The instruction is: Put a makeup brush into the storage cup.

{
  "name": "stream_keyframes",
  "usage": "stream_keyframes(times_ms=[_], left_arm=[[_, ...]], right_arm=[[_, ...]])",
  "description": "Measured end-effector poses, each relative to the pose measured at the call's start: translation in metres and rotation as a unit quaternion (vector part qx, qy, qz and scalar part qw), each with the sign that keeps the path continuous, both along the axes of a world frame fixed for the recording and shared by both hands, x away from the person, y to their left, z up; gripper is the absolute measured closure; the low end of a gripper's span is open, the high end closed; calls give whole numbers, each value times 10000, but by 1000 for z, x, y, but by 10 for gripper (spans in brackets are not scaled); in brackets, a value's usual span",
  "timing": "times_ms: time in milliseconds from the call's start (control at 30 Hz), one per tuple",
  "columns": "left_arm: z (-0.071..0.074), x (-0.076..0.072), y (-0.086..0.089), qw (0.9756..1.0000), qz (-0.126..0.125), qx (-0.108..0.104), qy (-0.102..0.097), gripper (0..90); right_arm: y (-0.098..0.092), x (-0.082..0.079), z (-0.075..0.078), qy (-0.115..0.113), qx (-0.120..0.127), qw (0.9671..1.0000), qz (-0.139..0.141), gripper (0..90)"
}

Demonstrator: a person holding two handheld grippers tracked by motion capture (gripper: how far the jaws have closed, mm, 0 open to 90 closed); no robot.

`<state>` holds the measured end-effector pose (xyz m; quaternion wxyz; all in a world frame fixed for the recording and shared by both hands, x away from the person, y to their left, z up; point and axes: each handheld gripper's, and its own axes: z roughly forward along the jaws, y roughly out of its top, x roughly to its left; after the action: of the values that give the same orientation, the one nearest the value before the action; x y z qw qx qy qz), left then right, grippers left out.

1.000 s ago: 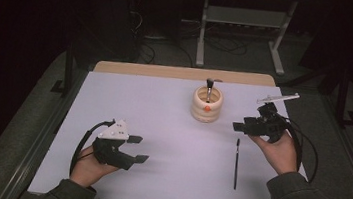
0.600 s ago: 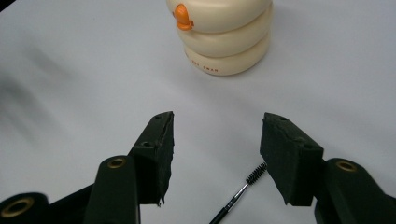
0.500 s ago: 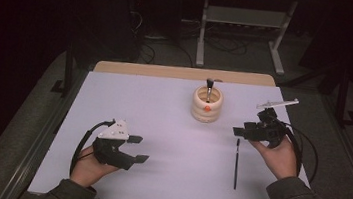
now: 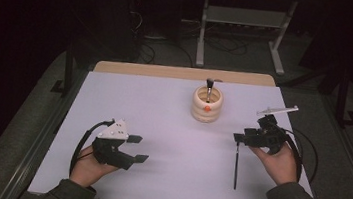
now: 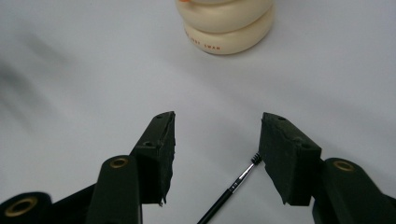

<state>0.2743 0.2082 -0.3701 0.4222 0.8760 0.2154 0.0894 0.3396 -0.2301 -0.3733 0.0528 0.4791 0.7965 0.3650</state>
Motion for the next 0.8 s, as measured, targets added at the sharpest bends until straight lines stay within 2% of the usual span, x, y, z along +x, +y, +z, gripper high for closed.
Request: stream_keyframes(times_ms=[800], left_arm=[[1, -1, 0, 10000, 31, -48, -1, 348]], right_arm=[[4, -9, -25, 269, -228, 9994, -48, 476]])
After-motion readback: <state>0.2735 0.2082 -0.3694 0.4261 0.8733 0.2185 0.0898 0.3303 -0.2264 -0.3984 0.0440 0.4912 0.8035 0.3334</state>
